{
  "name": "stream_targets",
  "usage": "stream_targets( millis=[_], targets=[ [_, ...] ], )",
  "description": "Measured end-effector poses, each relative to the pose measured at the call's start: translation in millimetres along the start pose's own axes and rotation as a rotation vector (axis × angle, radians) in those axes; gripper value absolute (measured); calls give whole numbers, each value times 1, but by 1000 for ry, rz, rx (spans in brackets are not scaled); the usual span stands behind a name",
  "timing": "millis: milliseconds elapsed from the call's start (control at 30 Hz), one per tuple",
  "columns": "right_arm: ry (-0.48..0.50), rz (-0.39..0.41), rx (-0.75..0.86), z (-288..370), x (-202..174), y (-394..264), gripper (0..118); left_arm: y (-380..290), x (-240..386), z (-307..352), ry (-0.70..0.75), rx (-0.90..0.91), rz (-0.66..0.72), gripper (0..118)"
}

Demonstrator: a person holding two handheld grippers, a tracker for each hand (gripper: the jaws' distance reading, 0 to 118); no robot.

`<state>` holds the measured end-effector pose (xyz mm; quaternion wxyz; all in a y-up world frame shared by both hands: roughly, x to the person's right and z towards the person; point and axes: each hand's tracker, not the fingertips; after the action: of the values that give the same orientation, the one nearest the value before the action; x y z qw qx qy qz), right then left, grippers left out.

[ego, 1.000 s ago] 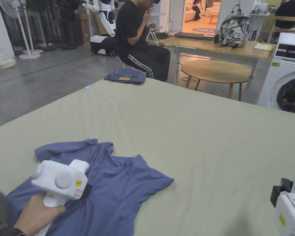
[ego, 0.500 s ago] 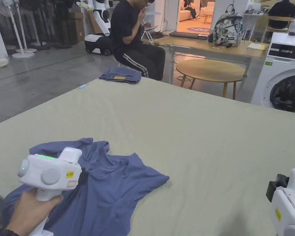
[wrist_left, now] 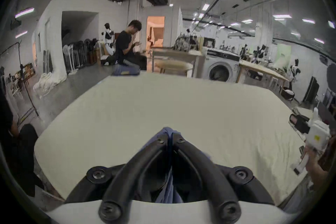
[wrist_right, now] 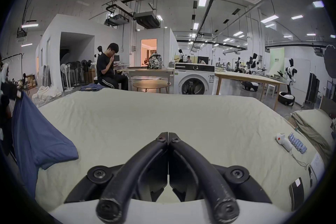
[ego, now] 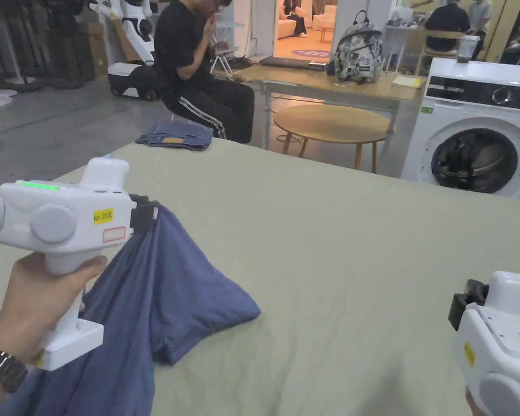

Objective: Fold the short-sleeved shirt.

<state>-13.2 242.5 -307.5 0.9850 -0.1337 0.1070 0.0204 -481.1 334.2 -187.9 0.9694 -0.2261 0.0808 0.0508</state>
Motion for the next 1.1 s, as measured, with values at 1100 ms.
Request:
stream_targets(
  millis=[1100],
  targets=[
    [-268,-38,77,81,148,10,0,28,410,-114,-708,-76,-209,0]
  ],
)
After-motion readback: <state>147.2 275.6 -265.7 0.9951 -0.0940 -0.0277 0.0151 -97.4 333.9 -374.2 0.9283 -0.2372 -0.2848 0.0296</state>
